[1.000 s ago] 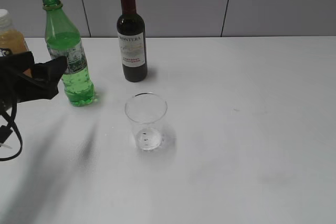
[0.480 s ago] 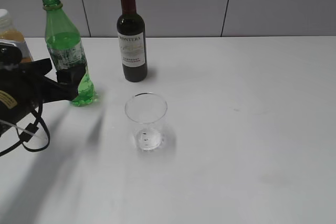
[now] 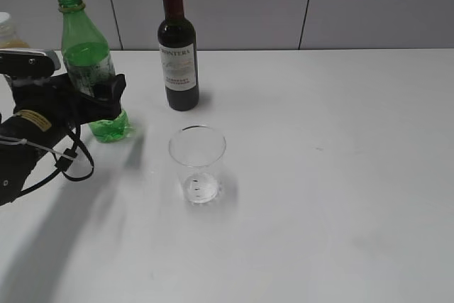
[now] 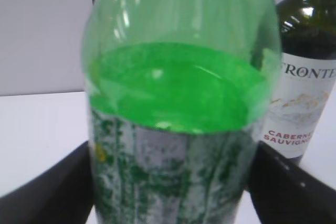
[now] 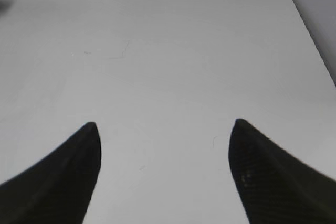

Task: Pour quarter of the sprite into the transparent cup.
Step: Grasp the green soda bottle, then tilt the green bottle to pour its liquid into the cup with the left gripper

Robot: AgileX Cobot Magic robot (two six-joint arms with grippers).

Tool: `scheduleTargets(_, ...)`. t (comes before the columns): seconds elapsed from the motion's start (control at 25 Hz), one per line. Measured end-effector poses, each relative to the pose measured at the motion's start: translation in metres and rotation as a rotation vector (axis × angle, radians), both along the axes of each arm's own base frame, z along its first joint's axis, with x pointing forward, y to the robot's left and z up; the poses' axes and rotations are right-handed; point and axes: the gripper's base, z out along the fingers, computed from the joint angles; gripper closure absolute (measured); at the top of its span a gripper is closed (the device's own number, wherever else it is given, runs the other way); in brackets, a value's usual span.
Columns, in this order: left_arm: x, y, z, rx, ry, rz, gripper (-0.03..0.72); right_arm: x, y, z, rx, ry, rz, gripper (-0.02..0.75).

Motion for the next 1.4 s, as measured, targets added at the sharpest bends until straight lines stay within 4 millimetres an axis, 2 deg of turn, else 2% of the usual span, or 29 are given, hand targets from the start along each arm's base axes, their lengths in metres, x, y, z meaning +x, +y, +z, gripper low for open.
scheduleTargets(0.4, 0.027, -0.008, -0.013, -0.025, -0.017, 0.004, 0.03, 0.0, 0.0, 0.0, 0.0, 0.0, 0.0, 0.154)
scheduleTargets(0.64, 0.027, -0.007, -0.017, -0.024, -0.01, 0.008, 0.067, 0.0, 0.0, 0.0, 0.0, 0.0, 0.0, 0.154)
scheduleTargets(1.0, 0.027, -0.005, -0.023, -0.022, -0.012, 0.015, 0.211, 0.0, 0.0, 0.0, -0.001, 0.0, 0.0, 0.154)
scheduleTargets(1.4, 0.027, -0.004, -0.02, 0.021, -0.021, 0.025, 0.216, 0.0, 0.0, 0.0, 0.0, 0.0, 0.0, 0.154)
